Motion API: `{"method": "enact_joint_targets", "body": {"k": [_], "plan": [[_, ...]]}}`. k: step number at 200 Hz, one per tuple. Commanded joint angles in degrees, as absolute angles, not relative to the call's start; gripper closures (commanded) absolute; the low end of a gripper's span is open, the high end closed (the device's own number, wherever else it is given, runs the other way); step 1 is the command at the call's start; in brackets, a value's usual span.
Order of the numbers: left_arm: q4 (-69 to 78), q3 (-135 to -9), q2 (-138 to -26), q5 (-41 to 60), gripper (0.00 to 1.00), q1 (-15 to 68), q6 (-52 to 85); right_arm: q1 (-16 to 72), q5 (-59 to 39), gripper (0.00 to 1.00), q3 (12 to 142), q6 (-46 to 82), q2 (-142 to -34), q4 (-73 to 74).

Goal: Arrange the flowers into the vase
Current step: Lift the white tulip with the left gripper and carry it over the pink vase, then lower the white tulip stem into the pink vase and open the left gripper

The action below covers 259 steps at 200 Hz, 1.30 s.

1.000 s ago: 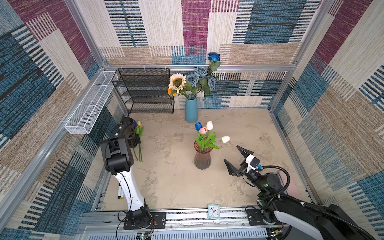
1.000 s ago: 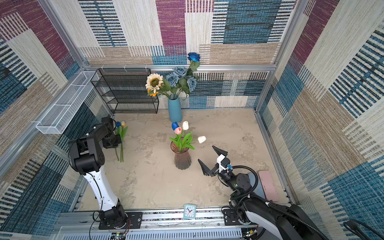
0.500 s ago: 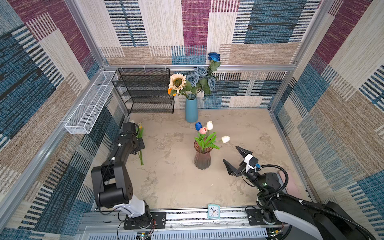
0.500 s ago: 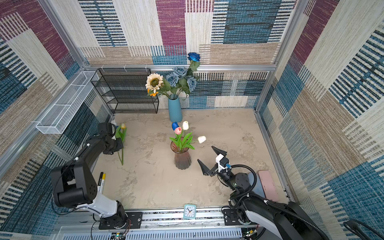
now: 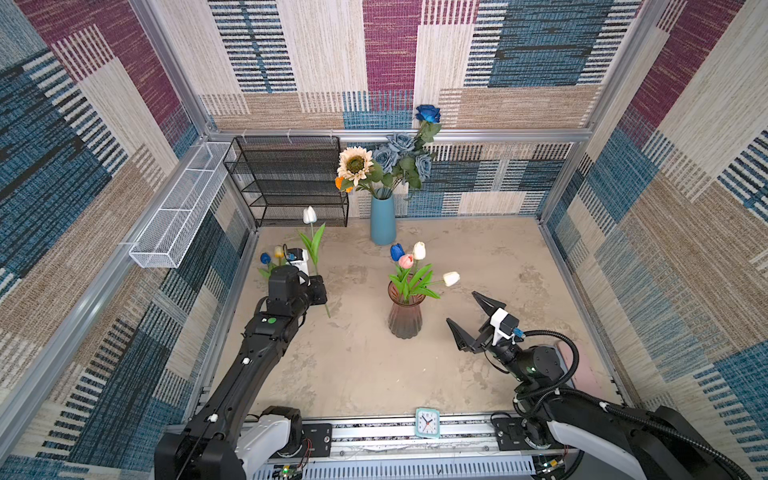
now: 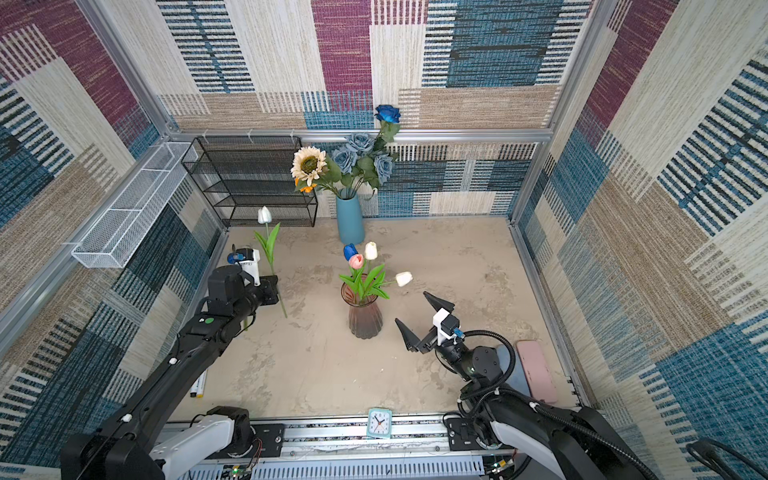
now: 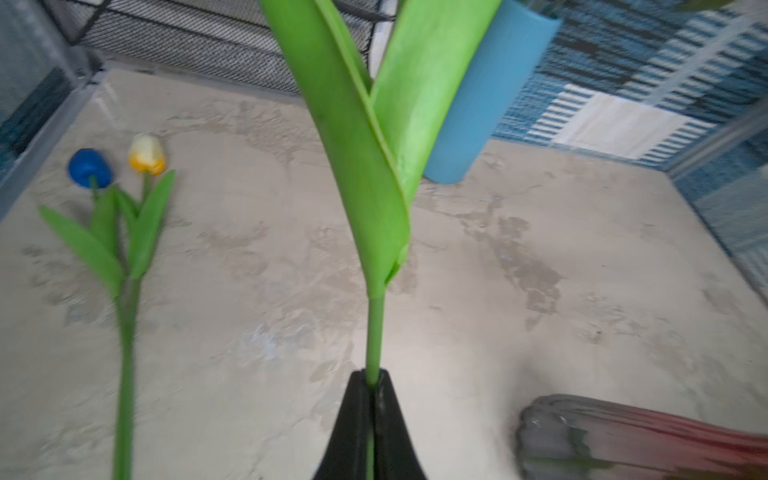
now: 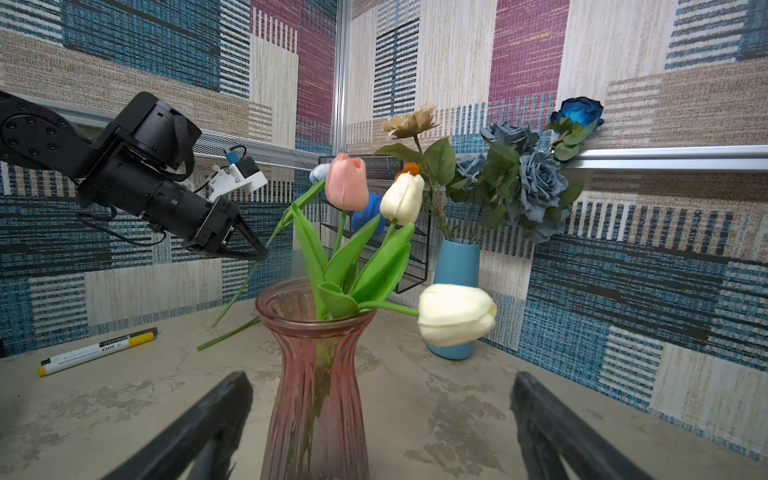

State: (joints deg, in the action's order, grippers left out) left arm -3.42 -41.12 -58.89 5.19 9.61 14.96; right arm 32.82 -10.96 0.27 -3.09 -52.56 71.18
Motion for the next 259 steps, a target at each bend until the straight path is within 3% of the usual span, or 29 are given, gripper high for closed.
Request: {"method": "enact_joint_targets", "body": {"k": [1,40,129,179,259], "plan": [[15.4,-37.6,-56.2,15.9,1.0,12.4,12.4,32.9,-11.7,0.0,0.1,-2.9,-52.5,73.0],[33.3,-31.3,-51.6,22.6,1.0,18.5,9.4,32.9,-12.7,0.0,0.1,-2.8,-51.8,72.8],[33.8,-40.6,-54.9,24.5,1.0,32.9,3.7,32.9,-12.1,0.0,-0.4,-2.9,-51.4,73.4],[45.8,-41.7,-64.5,24.8,1.0,34.5,4.7,32.9,-12.3,0.0,-0.3,-3.0,-51.6,73.5],[46.5,-37.0,-68.5,21.0,1.0,35.8,4.2,32.9,-11.9,0.0,-0.4,-3.3,-51.2,73.1]]}}
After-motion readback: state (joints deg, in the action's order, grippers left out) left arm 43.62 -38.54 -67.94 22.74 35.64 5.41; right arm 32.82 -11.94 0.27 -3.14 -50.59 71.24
